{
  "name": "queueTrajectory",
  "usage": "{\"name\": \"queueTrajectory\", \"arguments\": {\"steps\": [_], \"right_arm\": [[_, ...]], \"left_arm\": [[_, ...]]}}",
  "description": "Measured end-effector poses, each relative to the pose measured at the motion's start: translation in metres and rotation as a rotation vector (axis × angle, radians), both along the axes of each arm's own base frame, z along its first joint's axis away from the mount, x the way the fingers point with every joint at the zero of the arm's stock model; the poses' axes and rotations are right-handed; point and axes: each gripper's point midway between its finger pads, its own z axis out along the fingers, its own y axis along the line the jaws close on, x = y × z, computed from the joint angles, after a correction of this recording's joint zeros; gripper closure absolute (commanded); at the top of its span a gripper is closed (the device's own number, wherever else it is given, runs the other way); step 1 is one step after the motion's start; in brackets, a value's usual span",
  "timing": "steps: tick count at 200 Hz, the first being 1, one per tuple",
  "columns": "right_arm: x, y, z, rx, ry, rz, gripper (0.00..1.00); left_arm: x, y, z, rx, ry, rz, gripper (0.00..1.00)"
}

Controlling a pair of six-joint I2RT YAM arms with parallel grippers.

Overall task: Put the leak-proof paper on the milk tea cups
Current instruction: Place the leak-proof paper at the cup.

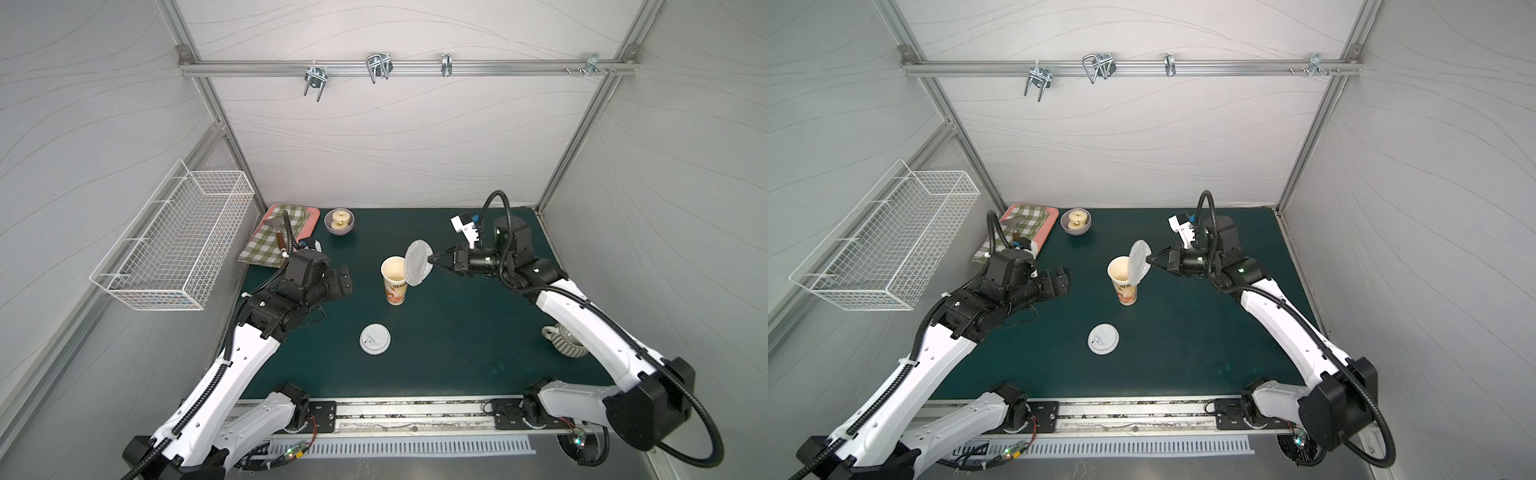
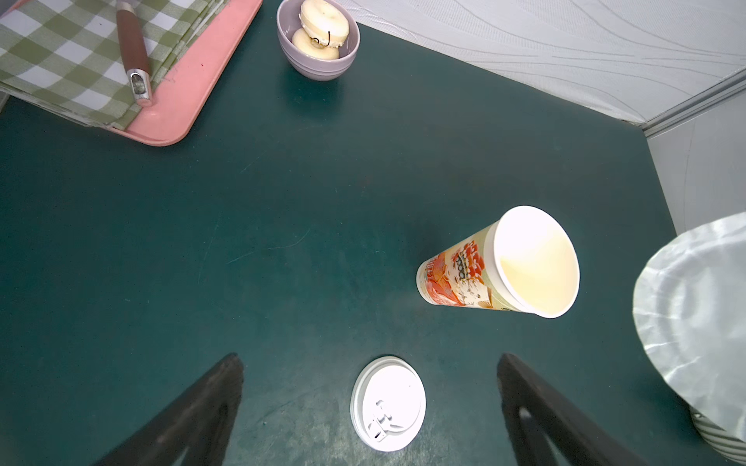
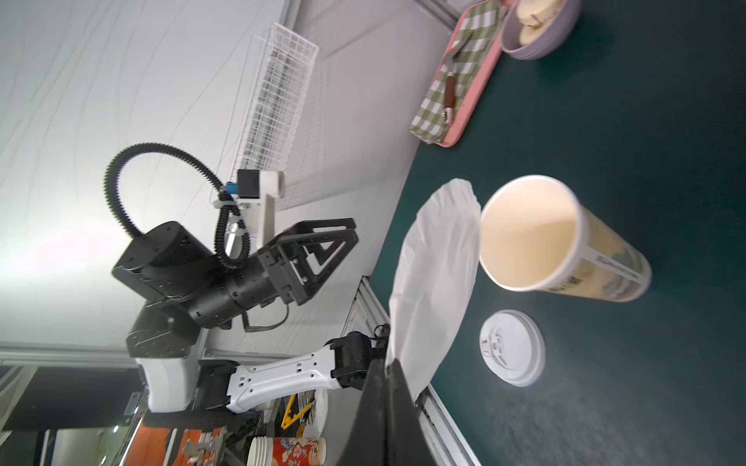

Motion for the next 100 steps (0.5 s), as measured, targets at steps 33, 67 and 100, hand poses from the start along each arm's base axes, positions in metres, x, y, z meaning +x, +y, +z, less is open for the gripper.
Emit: {"name": "queueTrajectory", "arguments": {"steps": [33, 67, 100], "right_arm": [[0.015, 0.028, -0.003, 0.032, 0.028, 0.056, 1.0], [0.038, 0.041, -0.043, -0.001, 0.119, 0.05, 1.0], [0.048, 0.037, -0.063, -0.014, 0.166, 0.035, 1.0]], "left_arm": [[0.003, 0.0, 0.002, 0.008, -0.011, -0.003, 0.01], [0.006, -0.002, 0.001, 0.012, -0.011, -0.006, 0.01], [0.006, -0.001, 0.001, 0.019, -0.012, -0.007, 0.01]]}}
